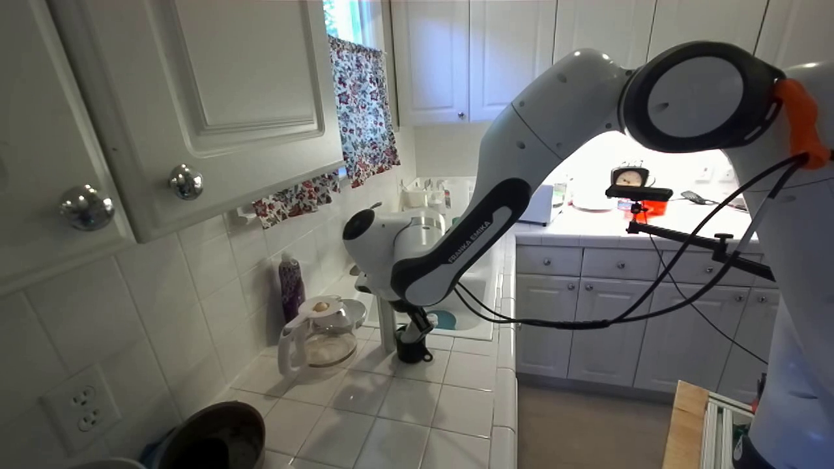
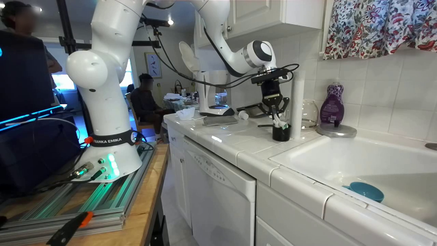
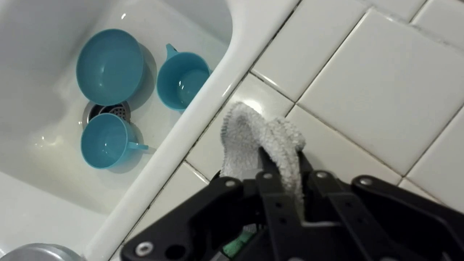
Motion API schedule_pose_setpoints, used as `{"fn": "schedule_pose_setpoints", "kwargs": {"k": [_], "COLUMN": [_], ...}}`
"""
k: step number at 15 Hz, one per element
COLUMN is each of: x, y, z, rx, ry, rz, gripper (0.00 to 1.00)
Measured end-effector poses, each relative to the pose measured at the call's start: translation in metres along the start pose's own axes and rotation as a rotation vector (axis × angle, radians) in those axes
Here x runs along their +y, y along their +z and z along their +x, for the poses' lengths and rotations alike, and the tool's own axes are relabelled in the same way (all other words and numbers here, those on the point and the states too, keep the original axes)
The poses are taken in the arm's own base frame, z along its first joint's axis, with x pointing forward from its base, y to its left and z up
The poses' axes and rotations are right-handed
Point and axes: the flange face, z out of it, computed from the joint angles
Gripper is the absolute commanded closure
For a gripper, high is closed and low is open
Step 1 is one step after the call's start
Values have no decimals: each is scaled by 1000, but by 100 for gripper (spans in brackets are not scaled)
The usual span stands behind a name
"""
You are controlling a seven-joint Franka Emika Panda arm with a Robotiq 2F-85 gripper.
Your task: Move the measuring cup to the right then put the towel in the measuring cup.
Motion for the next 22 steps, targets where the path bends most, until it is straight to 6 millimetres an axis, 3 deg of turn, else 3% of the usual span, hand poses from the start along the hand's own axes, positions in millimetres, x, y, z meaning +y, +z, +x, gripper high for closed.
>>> {"fn": "schedule_pose_setpoints", "kwargs": {"k": [13,16,22], "x": [2,5,19], "y": [12,2,-35], "z": [-9,-13,-37], "rx": [59,70,79], "ry": [117,138,183], "rz": [145,155,130], "gripper": [96,96,96]}}
